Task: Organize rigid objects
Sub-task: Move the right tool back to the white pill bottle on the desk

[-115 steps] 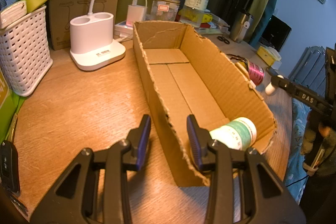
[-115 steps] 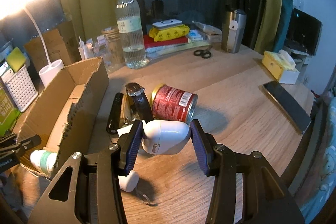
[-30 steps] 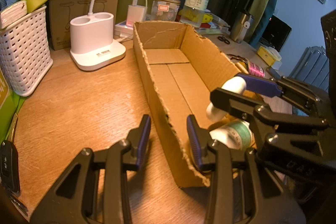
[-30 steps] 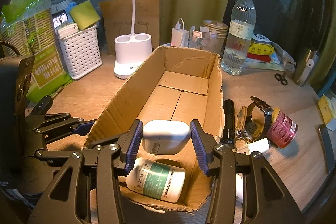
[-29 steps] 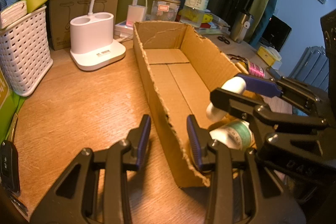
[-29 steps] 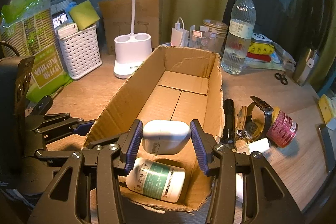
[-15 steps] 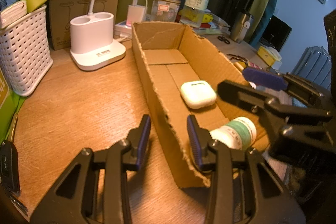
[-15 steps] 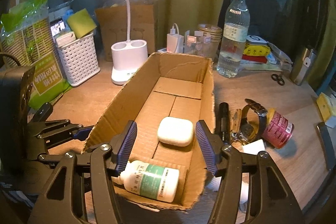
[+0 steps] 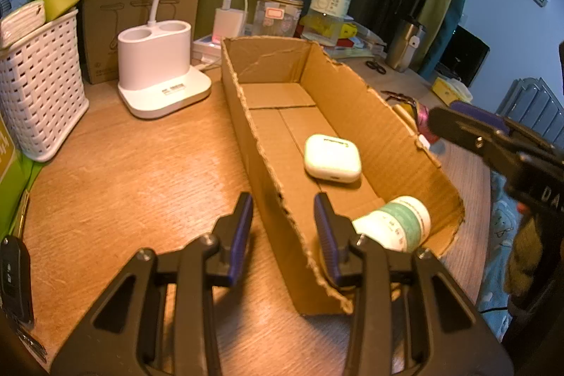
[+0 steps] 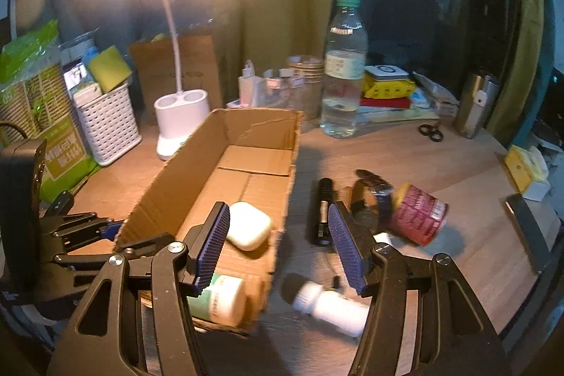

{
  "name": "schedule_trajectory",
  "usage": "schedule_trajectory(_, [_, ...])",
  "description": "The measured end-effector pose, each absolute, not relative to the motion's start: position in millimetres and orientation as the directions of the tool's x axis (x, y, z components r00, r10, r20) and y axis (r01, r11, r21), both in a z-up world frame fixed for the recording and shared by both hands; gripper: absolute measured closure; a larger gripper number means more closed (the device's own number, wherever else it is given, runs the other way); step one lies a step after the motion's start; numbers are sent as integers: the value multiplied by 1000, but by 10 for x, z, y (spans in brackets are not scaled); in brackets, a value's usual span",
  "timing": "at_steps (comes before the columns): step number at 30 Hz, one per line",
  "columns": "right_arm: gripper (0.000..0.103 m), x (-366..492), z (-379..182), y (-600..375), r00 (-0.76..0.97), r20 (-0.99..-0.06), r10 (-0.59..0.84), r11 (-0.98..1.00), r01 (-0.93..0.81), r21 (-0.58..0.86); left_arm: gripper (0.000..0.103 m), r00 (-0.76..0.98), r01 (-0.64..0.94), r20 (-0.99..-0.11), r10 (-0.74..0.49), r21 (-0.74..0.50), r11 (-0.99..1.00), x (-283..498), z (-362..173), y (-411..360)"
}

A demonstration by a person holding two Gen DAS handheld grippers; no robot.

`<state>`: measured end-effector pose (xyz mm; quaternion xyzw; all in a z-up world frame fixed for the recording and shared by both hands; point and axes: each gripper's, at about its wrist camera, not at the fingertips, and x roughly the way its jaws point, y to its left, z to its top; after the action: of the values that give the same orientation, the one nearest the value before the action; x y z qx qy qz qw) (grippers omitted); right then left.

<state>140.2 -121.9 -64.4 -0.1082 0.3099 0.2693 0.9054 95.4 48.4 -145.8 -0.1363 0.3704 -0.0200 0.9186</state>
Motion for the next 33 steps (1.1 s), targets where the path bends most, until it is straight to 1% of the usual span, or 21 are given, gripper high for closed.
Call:
schedule_trajectory(16, [40,1446,-709,-1685,700,-617,358,877,-480,-35,65,725,-64,-675,-138,-265,962,952,-1457,485])
schedule_trajectory(25, [40,1470,-895,-1877,685,-652,324,887,-460,-42,65,725,-64,-675,-137,-265,962,952,-1456,481])
schedule_trajectory(33, [40,1466,-1037,-1890,662,-677,324,881,-471,-39,65,725,-65,-675,-138,-265,962,952,-1456,481])
